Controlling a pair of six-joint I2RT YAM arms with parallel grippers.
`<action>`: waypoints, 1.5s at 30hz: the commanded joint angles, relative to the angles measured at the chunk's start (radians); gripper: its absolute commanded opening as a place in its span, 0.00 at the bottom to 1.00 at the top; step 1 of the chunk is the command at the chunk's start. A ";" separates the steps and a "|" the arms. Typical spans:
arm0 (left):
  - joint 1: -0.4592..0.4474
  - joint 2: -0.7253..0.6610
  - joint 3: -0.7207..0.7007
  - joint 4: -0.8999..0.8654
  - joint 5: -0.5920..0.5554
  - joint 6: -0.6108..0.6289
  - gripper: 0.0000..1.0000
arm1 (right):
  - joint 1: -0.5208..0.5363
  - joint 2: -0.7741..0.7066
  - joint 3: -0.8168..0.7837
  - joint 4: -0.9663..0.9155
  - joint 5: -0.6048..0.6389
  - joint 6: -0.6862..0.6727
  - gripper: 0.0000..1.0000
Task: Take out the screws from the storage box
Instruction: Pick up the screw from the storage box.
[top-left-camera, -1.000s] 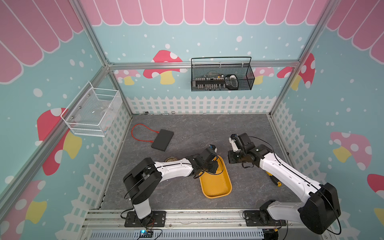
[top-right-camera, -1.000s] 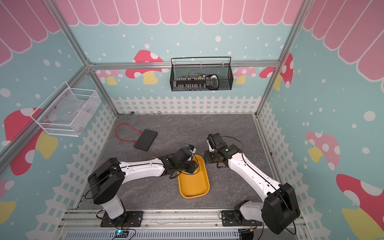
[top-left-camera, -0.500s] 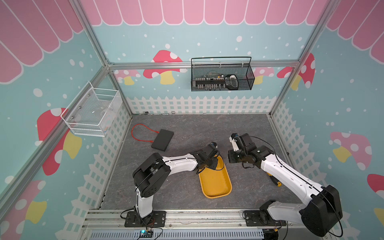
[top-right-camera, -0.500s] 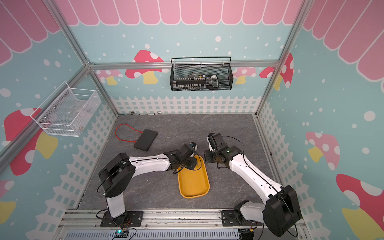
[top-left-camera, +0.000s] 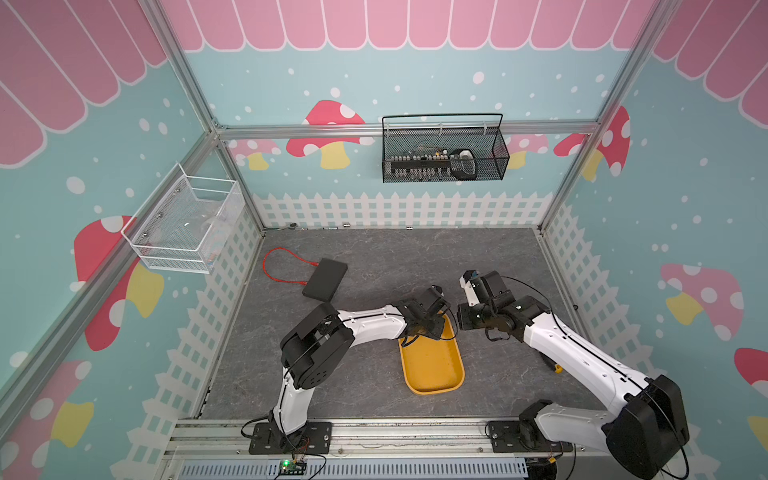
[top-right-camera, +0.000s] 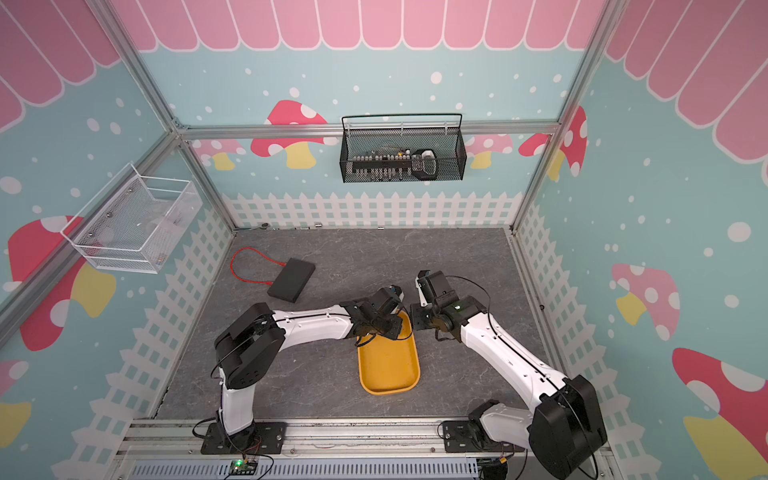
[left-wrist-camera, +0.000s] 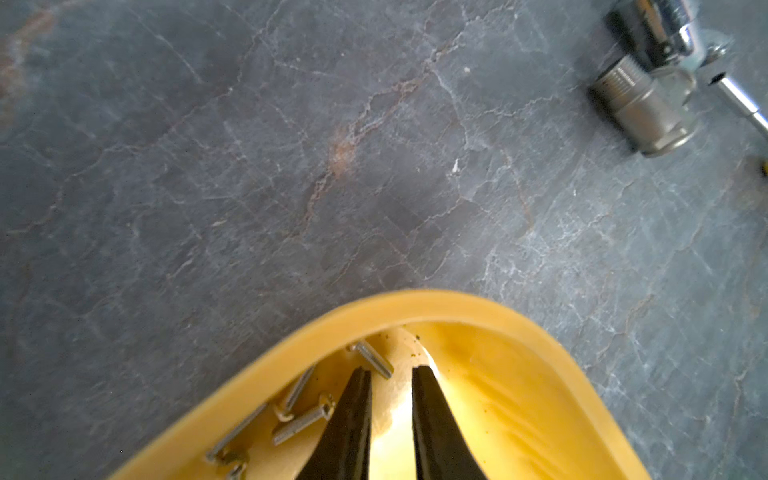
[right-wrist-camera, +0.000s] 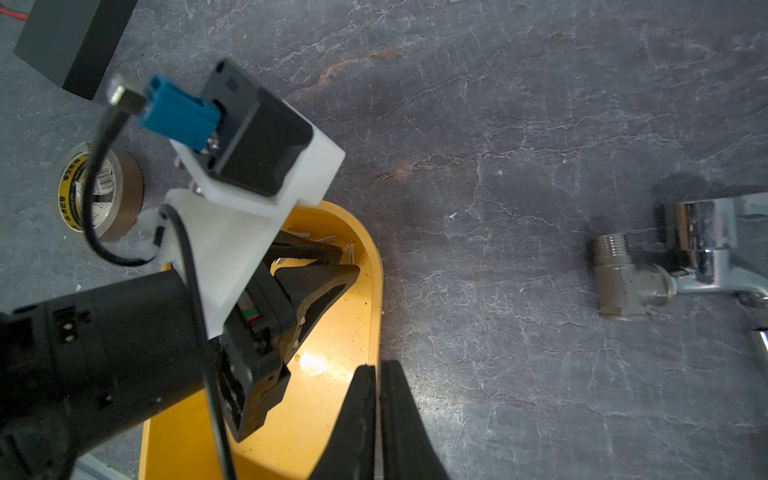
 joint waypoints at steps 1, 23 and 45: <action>-0.022 0.006 0.013 -0.054 -0.050 -0.010 0.22 | -0.005 -0.002 -0.017 0.016 -0.009 0.006 0.12; 0.009 0.127 0.108 -0.111 0.010 -0.004 0.18 | -0.005 -0.013 -0.017 0.021 -0.010 0.002 0.12; 0.039 0.101 0.085 -0.117 0.008 -0.032 0.29 | -0.004 -0.026 -0.029 0.027 -0.021 0.010 0.13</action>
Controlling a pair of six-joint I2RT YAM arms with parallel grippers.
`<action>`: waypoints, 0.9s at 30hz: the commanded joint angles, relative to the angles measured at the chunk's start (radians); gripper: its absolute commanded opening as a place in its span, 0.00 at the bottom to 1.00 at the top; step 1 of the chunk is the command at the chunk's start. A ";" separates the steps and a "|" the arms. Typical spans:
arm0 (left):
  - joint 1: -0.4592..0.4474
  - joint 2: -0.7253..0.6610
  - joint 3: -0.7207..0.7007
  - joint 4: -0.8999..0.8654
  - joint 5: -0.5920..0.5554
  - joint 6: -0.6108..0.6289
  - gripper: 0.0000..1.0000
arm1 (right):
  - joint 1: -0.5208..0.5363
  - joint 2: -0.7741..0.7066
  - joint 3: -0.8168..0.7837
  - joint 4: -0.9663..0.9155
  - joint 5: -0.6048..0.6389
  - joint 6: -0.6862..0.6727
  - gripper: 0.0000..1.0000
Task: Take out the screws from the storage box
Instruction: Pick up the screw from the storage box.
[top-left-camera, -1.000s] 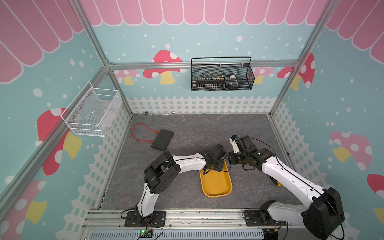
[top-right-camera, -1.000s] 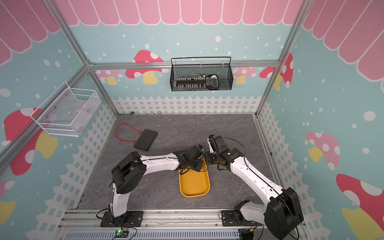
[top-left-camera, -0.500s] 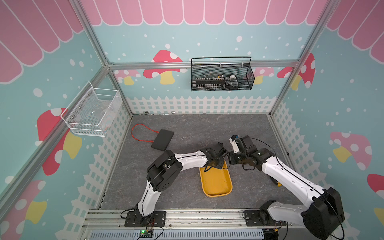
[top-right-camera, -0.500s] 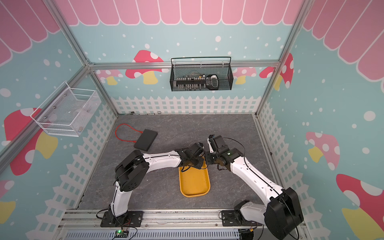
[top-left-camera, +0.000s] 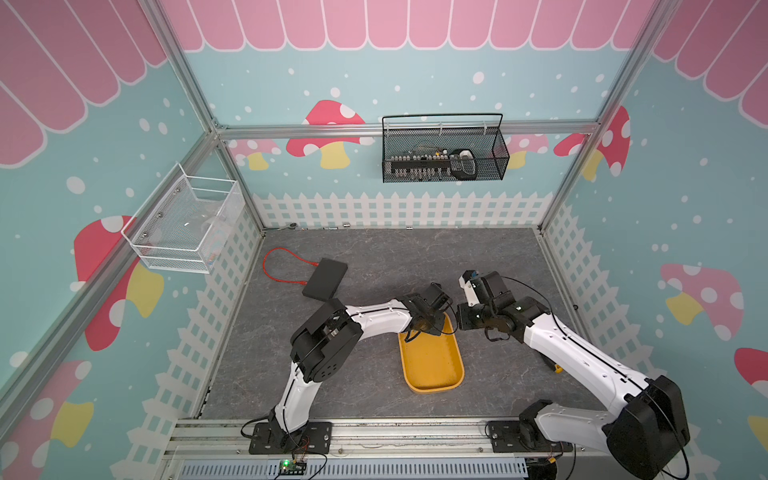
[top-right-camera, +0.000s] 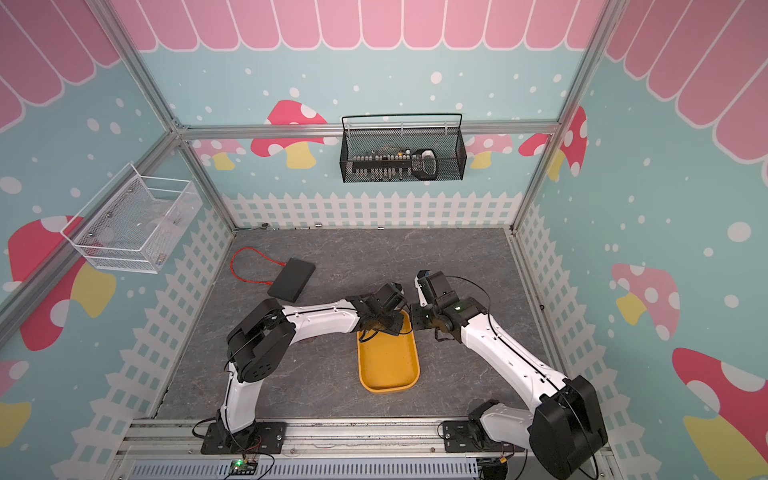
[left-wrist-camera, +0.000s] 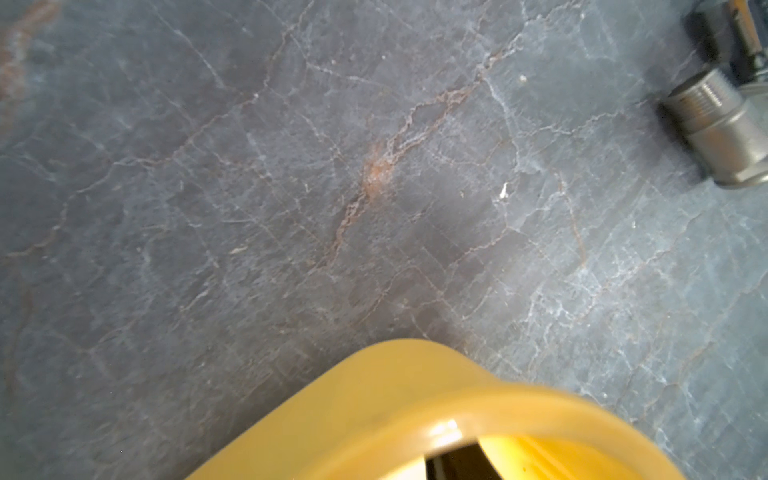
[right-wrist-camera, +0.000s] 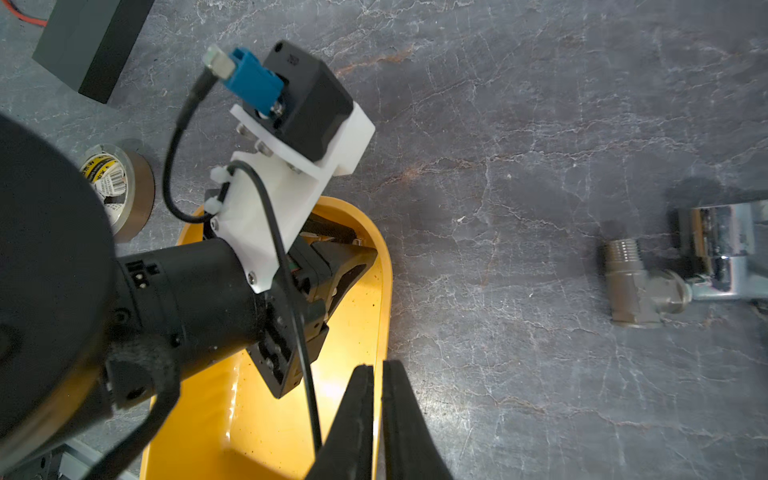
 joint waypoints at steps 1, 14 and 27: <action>0.010 0.021 -0.017 -0.046 0.016 -0.007 0.29 | -0.004 -0.019 -0.015 0.007 -0.010 0.006 0.14; -0.009 0.026 -0.058 -0.080 0.018 0.007 0.13 | -0.004 -0.026 -0.008 0.006 -0.020 0.009 0.14; -0.036 0.094 -0.006 -0.156 -0.020 0.036 0.20 | -0.004 -0.033 0.004 -0.002 -0.018 0.005 0.15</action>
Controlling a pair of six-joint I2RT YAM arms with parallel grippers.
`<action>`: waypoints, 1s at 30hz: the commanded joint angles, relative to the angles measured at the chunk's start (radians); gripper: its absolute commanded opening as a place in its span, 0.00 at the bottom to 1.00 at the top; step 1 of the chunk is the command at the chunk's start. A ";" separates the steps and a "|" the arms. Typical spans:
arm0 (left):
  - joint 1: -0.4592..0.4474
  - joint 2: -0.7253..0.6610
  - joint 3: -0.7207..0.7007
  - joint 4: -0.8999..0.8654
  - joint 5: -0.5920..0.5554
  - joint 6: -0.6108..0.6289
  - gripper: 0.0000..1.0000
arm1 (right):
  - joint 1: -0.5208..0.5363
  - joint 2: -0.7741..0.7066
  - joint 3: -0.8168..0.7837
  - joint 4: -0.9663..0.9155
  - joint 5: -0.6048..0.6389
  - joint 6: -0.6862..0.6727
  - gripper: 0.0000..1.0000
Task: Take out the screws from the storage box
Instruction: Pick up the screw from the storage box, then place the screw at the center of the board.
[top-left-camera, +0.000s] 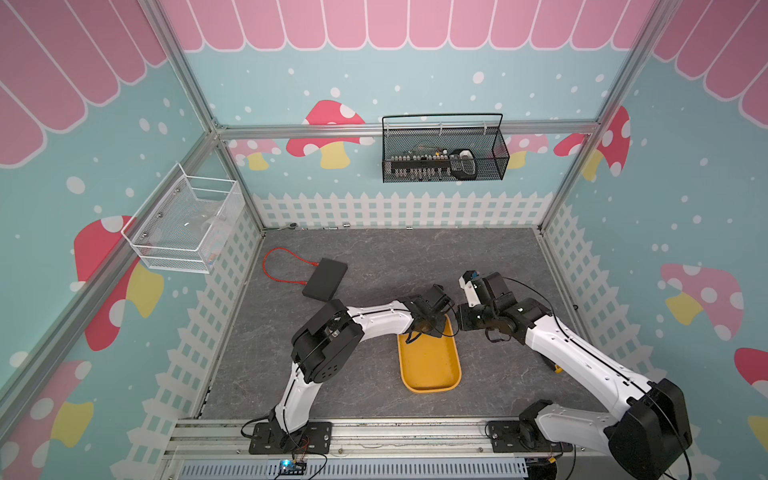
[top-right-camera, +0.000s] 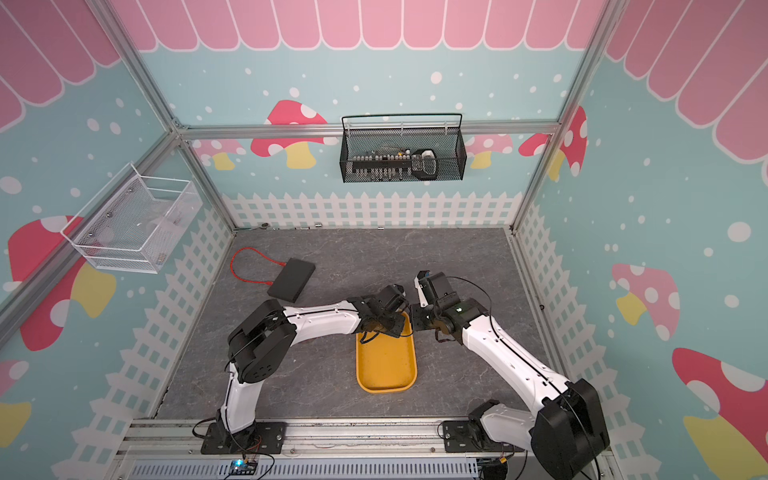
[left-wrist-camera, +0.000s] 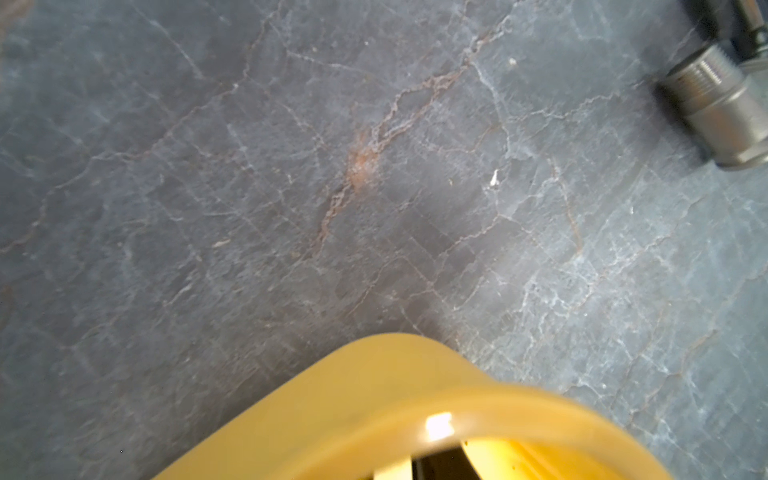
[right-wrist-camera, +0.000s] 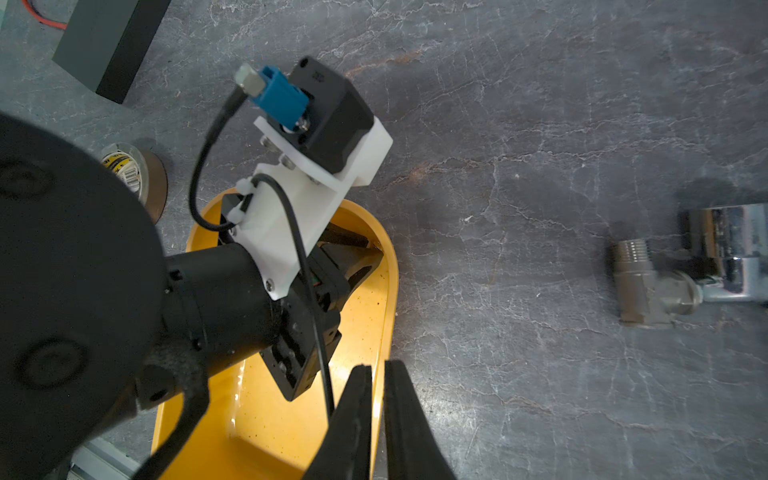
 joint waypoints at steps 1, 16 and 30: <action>-0.017 0.090 -0.017 -0.141 -0.014 0.016 0.18 | -0.004 -0.020 0.008 -0.006 -0.001 0.004 0.15; 0.028 -0.103 0.010 -0.127 0.116 -0.018 0.00 | -0.004 -0.113 0.008 0.043 -0.001 0.016 0.14; 0.243 -0.546 -0.264 -0.110 0.143 -0.039 0.00 | 0.059 0.004 -0.015 0.181 -0.176 -0.041 0.10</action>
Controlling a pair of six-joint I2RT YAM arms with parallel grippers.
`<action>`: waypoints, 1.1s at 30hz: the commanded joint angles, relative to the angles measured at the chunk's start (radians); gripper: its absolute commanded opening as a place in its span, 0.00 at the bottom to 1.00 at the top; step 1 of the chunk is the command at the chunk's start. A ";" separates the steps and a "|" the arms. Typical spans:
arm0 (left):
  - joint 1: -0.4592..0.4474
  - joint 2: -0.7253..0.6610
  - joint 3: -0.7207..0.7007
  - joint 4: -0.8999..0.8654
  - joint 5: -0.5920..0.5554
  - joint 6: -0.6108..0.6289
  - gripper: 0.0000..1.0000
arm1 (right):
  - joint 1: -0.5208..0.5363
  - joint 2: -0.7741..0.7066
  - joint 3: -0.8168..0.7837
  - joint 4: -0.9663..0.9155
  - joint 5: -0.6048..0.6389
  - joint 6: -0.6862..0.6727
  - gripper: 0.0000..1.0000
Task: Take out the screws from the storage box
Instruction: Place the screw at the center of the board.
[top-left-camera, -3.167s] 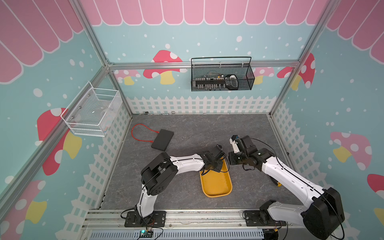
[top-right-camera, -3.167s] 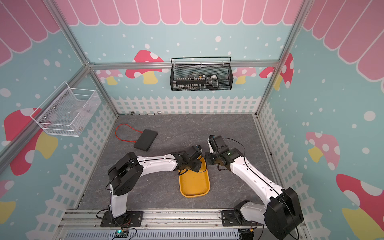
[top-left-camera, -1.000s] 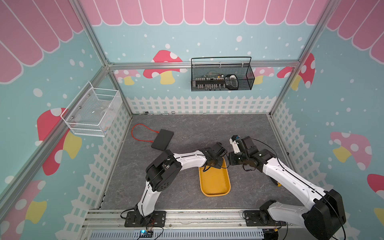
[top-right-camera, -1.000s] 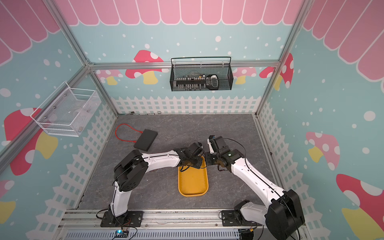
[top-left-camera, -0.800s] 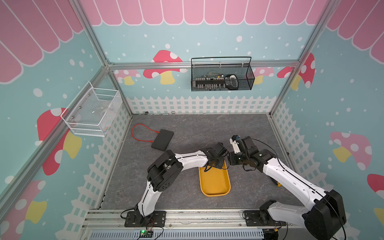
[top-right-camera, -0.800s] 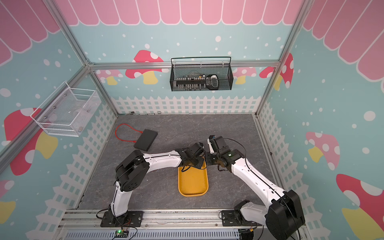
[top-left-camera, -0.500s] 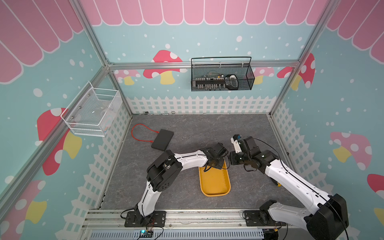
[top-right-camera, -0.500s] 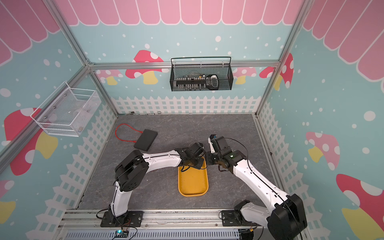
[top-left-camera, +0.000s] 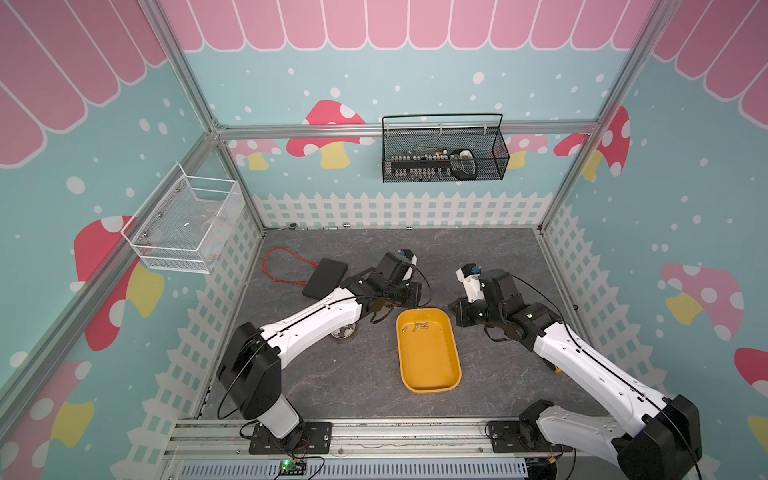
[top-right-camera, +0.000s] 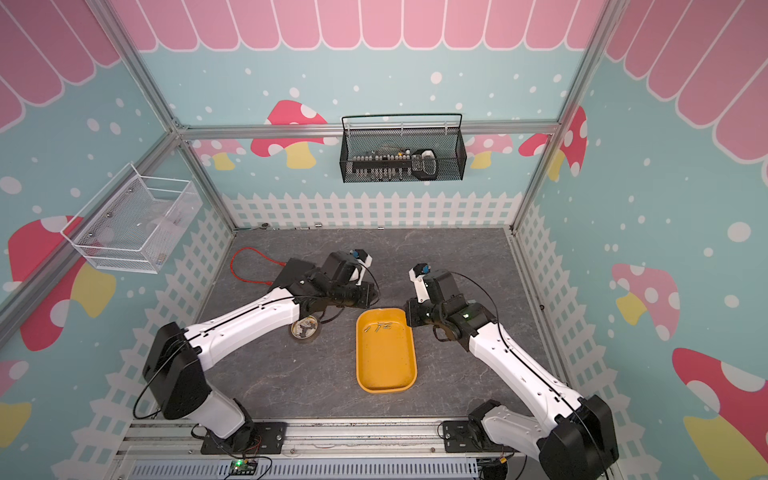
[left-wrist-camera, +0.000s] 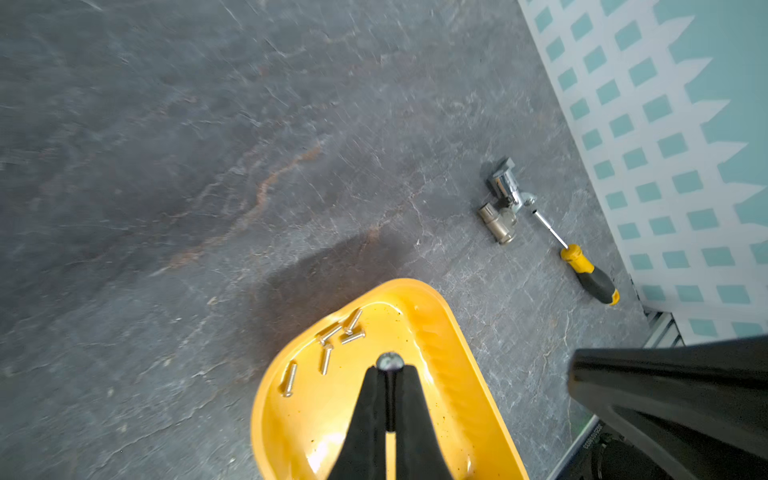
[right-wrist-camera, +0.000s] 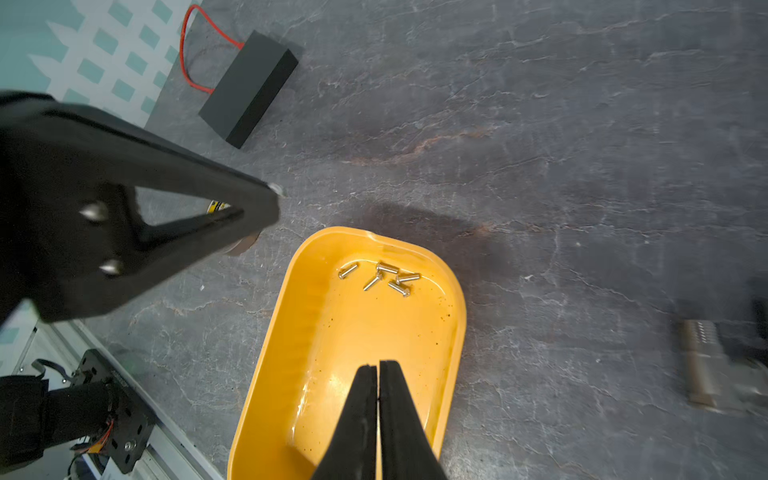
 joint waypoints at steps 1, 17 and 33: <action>0.062 -0.046 -0.144 -0.012 -0.009 -0.017 0.00 | 0.039 0.069 -0.003 0.039 -0.045 -0.030 0.09; 0.101 -0.087 -0.518 0.202 -0.028 -0.068 0.00 | 0.172 0.466 0.109 0.065 0.035 0.090 0.22; 0.053 -0.001 -0.539 0.236 -0.055 -0.065 0.13 | 0.189 0.657 0.221 0.030 0.098 0.104 0.28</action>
